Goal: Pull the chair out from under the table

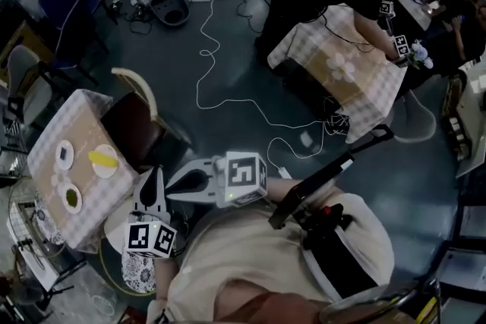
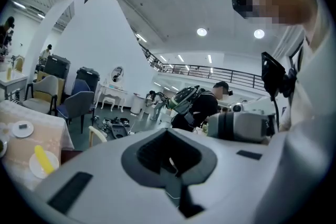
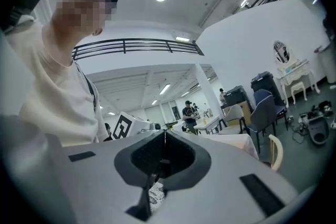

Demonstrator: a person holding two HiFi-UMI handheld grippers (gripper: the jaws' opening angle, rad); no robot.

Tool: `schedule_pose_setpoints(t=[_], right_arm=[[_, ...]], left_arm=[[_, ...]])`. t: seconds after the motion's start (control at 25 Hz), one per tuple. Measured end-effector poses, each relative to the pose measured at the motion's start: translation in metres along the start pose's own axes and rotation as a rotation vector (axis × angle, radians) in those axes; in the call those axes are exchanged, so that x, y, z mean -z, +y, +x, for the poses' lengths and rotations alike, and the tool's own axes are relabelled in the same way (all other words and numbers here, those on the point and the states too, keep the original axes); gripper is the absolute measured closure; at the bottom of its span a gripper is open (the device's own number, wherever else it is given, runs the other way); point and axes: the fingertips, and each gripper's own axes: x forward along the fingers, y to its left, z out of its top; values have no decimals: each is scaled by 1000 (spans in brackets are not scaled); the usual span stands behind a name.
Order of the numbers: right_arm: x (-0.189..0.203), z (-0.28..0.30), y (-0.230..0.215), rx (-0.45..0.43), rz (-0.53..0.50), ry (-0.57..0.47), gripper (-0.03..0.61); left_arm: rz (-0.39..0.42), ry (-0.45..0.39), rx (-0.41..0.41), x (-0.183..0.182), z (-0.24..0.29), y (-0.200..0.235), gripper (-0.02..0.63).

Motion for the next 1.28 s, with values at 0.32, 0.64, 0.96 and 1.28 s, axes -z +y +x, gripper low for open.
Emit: schedule_pose_setpoints(t=[0.32, 0.64, 0.96, 1.28], right_arm=[[-15, 34, -47, 189, 40, -36, 566], [-25, 65, -78, 296, 52, -29, 566], [-28, 92, -95, 317, 56, -7, 566], [-44, 75, -109, 251, 97, -20, 566]], left_arm=[[7, -8, 154, -23, 25, 33, 607], [-38, 23, 210, -29, 28, 71, 607], [-49, -1, 205, -39, 27, 112, 607], [-73, 5, 76, -52, 47, 110, 607]])
